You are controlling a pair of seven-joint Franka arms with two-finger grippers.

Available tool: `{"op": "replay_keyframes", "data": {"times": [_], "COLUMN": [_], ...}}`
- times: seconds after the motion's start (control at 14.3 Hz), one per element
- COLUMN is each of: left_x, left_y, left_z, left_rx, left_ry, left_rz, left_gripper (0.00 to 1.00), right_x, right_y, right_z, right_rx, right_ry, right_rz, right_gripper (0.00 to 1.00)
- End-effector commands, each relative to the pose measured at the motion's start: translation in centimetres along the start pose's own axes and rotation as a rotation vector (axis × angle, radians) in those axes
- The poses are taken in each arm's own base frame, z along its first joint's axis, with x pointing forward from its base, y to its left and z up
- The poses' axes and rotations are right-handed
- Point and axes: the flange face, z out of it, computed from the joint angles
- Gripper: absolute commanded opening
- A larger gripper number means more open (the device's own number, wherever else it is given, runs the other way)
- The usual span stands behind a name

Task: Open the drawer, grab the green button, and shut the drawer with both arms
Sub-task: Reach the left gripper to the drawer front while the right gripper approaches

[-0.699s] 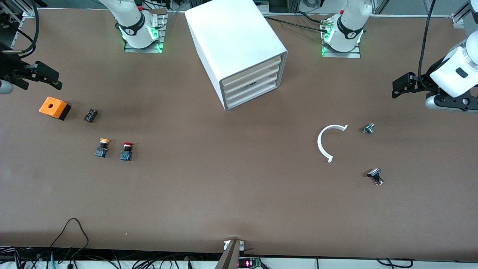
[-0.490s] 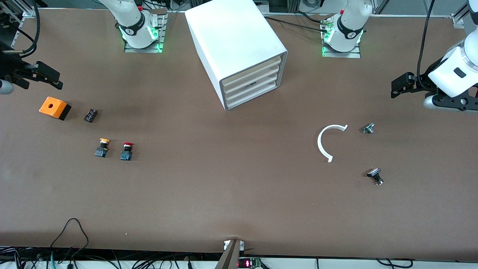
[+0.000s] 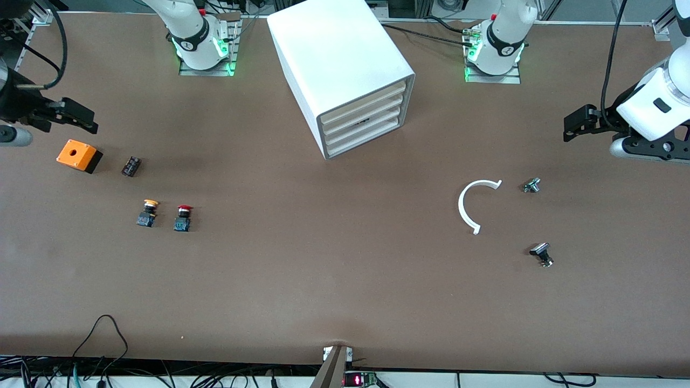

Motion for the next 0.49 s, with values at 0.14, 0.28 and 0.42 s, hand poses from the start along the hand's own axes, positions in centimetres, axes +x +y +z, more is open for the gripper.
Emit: {"op": "replay_keyframes", "data": {"times": [0.14,0.28,0.42], "left_x": [1.1,1.9,2.2], "left_y": [4.8,6.6,8.9], "left_z": [6.9,10.3,15.0], "left_rx": [-0.254,-0.446,-0.596], "left_ry": [-0.258,-0.315,-0.318], "left_rz": [0.086,0.124,0.195], "left_gripper": [1.0,1.0,1.0], "right_x": [4.8,7.3,9.2], "right_y": [-5.0,-8.0,-10.9], "right_z": [2.9,4.2,5.4], "right_rx": [0.005,0.011,0.049], "right_ry": [0.004,0.015,0.02], "right_rz": [0.036,0.075,0.132], "right_gripper": [0.99,0.99,0.99]}}
